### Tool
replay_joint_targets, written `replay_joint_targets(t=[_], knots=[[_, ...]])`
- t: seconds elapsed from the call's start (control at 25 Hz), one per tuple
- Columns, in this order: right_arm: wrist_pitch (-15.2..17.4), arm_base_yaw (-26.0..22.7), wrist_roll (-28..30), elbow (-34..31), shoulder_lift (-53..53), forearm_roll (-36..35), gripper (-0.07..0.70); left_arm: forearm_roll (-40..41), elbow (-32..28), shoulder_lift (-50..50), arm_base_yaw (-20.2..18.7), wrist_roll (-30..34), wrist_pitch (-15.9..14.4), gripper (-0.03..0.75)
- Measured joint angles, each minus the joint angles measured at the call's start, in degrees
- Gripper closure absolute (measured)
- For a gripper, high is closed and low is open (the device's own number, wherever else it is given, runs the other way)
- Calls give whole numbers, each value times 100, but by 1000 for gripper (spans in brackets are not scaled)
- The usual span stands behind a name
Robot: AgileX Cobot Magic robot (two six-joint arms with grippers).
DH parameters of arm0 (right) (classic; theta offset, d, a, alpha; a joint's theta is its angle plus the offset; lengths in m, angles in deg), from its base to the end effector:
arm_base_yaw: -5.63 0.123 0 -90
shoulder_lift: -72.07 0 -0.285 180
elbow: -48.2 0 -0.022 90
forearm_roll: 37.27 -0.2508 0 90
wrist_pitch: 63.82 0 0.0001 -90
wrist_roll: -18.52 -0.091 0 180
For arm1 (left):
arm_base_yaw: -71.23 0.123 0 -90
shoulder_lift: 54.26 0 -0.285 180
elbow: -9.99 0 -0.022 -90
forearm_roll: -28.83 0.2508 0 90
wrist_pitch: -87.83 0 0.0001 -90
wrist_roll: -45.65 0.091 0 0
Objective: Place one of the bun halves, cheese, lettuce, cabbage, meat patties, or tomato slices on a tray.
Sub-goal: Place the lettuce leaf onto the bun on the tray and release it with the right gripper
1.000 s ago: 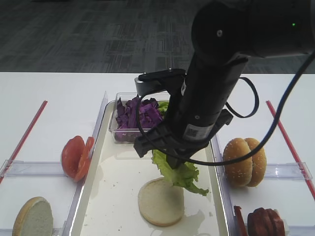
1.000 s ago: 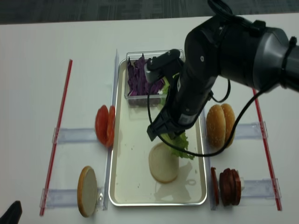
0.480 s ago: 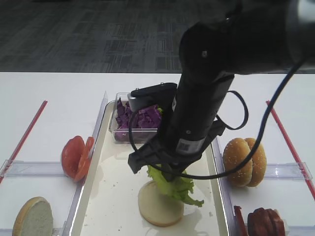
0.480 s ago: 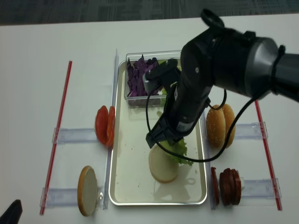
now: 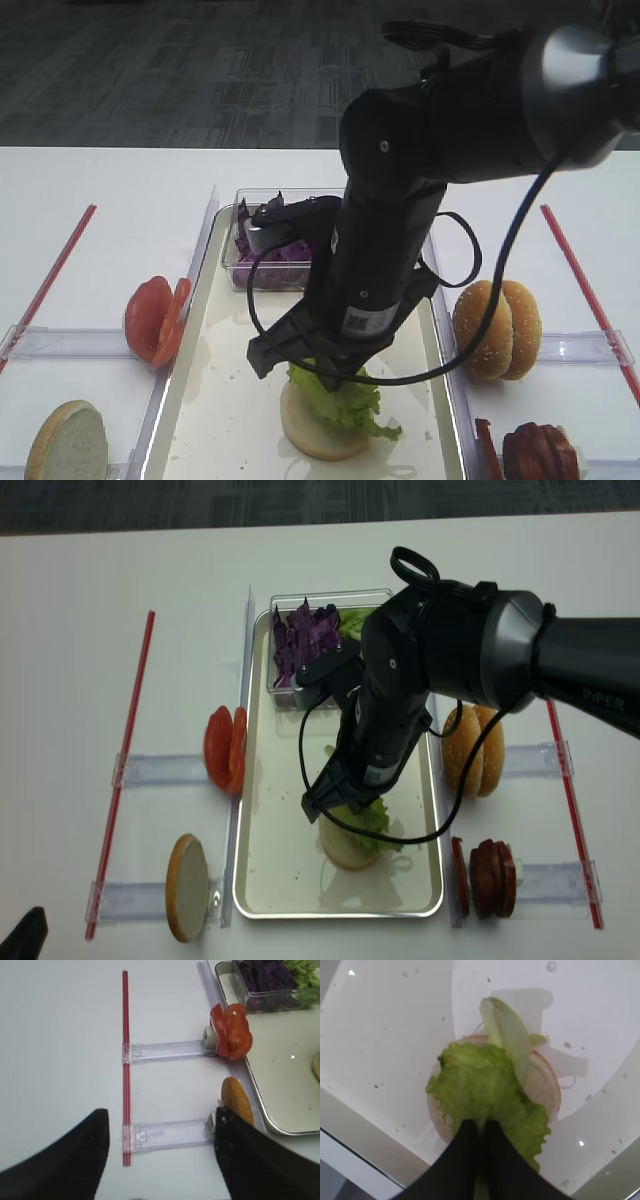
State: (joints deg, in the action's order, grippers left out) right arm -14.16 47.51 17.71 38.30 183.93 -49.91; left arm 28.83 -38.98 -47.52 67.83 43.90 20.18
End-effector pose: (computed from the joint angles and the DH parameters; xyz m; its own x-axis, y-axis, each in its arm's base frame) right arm 0.2470 0.2418 0.1856 -0.8325 -0.5377 -0.1332 -0.5539 0.8111 0.1880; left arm -0.0122 0.0007 0.2658 -0.5505 0.0021 -0.8348 0.0425 0.9988 -0.0255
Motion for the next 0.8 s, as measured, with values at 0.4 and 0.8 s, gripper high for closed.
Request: replay_joint_targets(t=[0.4,0.8], knots=[[-66,0,186,-5,206,-227,558,0,0,0,0,0,0,283],[-106,0,290,-5,378,-247,558,0,0,0,0,0,0,283]])
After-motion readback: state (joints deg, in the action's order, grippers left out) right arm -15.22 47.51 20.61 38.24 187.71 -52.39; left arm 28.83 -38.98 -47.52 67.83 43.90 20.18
